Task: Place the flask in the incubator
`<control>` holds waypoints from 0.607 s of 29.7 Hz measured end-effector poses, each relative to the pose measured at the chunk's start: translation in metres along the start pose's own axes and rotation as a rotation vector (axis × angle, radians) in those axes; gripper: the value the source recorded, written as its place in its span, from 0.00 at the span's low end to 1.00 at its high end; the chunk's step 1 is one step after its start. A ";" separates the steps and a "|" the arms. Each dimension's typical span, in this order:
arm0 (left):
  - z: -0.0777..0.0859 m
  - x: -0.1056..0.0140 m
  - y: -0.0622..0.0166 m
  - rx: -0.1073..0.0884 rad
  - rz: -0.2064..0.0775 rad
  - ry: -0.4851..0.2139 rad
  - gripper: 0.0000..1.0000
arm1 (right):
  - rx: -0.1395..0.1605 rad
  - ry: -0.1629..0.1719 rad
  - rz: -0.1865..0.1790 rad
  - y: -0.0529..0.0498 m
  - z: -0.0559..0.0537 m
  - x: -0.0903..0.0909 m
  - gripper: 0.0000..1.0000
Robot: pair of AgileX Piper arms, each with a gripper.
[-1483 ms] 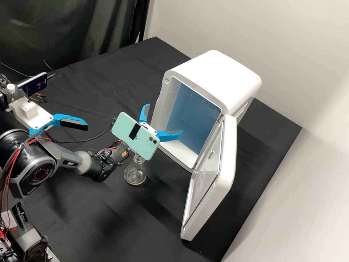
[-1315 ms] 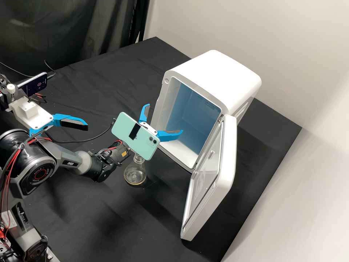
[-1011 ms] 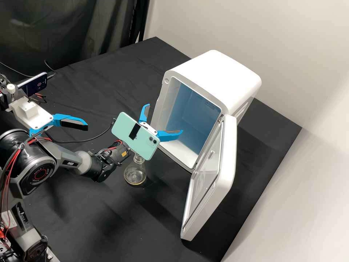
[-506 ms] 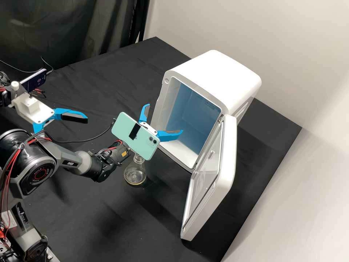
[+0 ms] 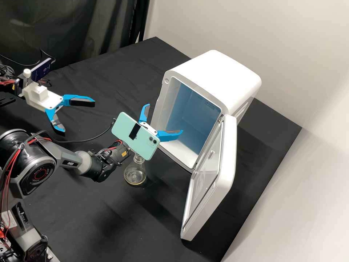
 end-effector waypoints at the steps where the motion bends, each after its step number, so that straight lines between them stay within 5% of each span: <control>1: -0.001 0.000 0.0004 -0.002 0.002 0.004 1.00 | 0.000 0.000 0.000 0.000 0.000 0.000 1.00; 18: 0.004 -0.003 -0.0131 0.003 -0.036 -0.034 1.00 | 0.000 0.000 0.000 0.000 0.000 0.000 1.00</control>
